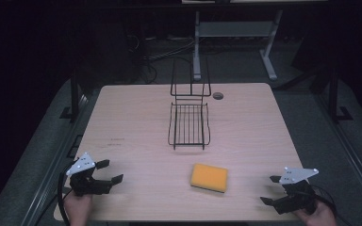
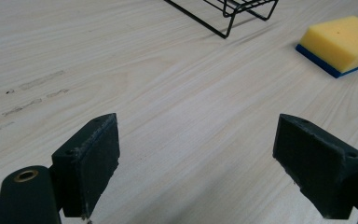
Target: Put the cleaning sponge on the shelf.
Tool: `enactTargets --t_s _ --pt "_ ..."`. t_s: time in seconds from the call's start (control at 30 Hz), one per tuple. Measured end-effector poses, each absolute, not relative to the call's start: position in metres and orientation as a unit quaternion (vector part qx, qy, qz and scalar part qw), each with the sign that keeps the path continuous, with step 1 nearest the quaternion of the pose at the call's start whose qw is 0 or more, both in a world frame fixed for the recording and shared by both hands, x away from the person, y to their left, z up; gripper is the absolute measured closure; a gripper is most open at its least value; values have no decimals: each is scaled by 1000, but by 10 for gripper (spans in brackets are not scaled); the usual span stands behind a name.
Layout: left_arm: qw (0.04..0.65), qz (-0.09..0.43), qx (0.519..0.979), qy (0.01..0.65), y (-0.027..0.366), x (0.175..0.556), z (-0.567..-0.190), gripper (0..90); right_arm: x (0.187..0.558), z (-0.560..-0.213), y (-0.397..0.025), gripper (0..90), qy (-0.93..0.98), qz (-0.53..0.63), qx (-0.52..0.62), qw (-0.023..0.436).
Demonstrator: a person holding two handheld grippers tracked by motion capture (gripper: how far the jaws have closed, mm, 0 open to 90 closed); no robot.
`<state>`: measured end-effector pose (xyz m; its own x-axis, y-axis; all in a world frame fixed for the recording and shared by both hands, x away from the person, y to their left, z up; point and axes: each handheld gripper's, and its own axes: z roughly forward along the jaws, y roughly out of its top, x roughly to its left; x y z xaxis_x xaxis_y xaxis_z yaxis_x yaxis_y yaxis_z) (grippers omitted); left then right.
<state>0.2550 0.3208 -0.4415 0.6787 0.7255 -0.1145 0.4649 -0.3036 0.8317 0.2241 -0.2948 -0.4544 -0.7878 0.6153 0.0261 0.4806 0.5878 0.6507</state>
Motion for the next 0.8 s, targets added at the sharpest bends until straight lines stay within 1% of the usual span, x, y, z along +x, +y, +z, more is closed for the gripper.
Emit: enactTargets --t_s 0.3,0.8 --pt "454 145 795 375 322 254 -441 141 225 -455 -287 163 889 334 299 96" --pt "461 145 789 380 327 252 -441 141 227 -440 -253 162 909 316 254 94"
